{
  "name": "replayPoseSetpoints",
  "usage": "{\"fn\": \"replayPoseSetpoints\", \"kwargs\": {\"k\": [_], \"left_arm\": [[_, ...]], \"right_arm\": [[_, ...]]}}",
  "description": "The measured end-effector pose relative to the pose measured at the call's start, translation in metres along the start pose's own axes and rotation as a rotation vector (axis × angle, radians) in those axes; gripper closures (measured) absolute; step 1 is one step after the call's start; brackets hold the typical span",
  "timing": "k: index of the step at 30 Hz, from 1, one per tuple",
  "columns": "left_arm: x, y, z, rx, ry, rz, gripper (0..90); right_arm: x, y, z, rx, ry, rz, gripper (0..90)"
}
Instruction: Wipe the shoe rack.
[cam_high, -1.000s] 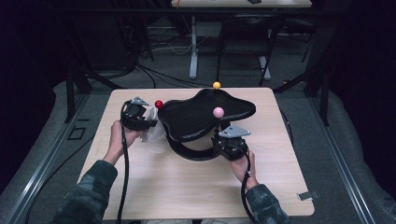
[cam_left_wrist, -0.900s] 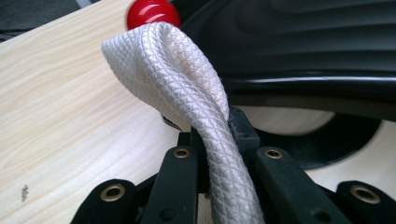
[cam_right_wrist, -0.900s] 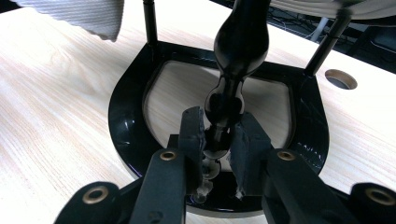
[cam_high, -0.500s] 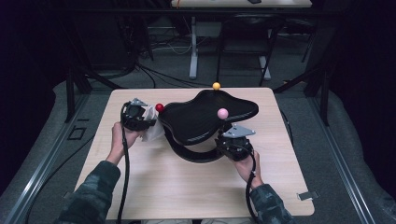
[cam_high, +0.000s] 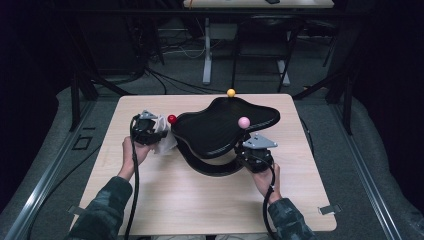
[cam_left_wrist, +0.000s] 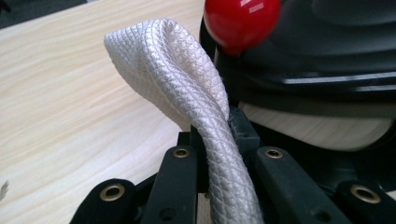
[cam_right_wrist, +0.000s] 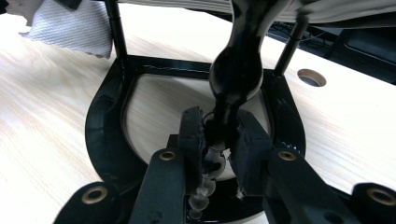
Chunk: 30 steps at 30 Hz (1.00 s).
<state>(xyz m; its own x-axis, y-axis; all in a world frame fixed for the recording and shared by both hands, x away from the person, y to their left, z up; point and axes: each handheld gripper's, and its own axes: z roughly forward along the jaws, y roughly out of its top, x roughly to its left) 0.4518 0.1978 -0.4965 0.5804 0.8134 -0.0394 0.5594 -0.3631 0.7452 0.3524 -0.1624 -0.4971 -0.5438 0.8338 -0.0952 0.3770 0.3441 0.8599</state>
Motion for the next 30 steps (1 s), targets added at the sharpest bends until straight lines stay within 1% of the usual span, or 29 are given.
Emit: {"fn": "replayPoseSetpoints", "kwargs": {"k": [1, 2, 3, 4, 6, 8, 12, 13, 14, 16, 17, 18, 22, 24, 25, 27, 28, 30], "left_arm": [[-0.002, 0.000, 0.002, -0.012, -0.004, 0.001, 82.8], [-0.004, 0.000, 0.003, -0.019, -0.004, 0.013, 82.8], [-0.006, -0.001, 0.004, -0.022, 0.011, 0.022, 83.0], [-0.007, -0.002, 0.005, -0.028, 0.014, 0.023, 83.0], [-0.006, -0.006, 0.009, -0.040, 0.002, 0.006, 83.0], [-0.005, -0.010, 0.013, -0.040, -0.012, -0.008, 83.0], [-0.009, -0.018, 0.023, -0.032, -0.016, -0.017, 83.0], [-0.009, -0.019, 0.025, -0.032, -0.023, -0.021, 83.0], [-0.010, -0.021, 0.027, -0.034, -0.027, -0.033, 83.0], [-0.010, -0.024, 0.031, -0.025, -0.027, -0.035, 83.0], [-0.010, -0.025, 0.033, -0.019, -0.030, -0.043, 83.0], [-0.010, -0.027, 0.035, -0.016, -0.027, -0.040, 83.0], [-0.011, -0.035, 0.046, 0.031, -0.035, -0.047, 83.0], [-0.012, -0.038, 0.049, 0.037, -0.030, -0.055, 83.0], [-0.012, -0.038, 0.049, 0.038, -0.034, -0.057, 82.9], [-0.012, -0.037, 0.047, 0.027, -0.029, -0.054, 82.9], [-0.012, -0.036, 0.045, 0.016, -0.035, -0.056, 82.9], [-0.012, -0.032, 0.038, -0.021, -0.035, -0.056, 82.9]], "right_arm": [[-0.003, -0.001, -0.001, 0.004, 0.024, -0.001, 74.8], [-0.003, -0.001, -0.001, -0.005, 0.003, 0.000, 74.8], [-0.003, -0.001, -0.002, 0.000, 0.014, -0.001, 74.7], [-0.004, -0.002, -0.002, 0.002, 0.013, -0.002, 74.7], [-0.004, -0.002, -0.003, -0.001, 0.016, 0.000, 74.8], [-0.004, -0.002, -0.003, 0.001, 0.017, -0.002, 74.8], [-0.004, -0.002, -0.003, 0.003, 0.018, -0.003, 74.8], [-0.004, -0.002, -0.003, 0.003, 0.018, -0.003, 74.8], [-0.004, -0.002, -0.003, 0.002, 0.018, -0.001, 74.8], [-0.004, -0.002, -0.003, 0.003, 0.018, -0.002, 74.8], [-0.004, -0.002, -0.003, 0.003, 0.017, -0.002, 74.8], [-0.004, -0.002, -0.003, 0.004, 0.019, -0.004, 74.8], [-0.005, -0.002, -0.002, 0.004, 0.024, -0.004, 74.7], [-0.004, -0.002, -0.003, 0.011, 0.009, -0.007, 74.7], [-0.004, -0.002, -0.003, 0.009, 0.014, -0.006, 74.8], [-0.005, -0.002, -0.002, 0.001, 0.033, -0.004, 74.8], [-0.005, -0.002, -0.003, 0.006, 0.021, -0.005, 74.8], [-0.005, -0.002, -0.003, 0.006, 0.021, -0.006, 74.8]]}}
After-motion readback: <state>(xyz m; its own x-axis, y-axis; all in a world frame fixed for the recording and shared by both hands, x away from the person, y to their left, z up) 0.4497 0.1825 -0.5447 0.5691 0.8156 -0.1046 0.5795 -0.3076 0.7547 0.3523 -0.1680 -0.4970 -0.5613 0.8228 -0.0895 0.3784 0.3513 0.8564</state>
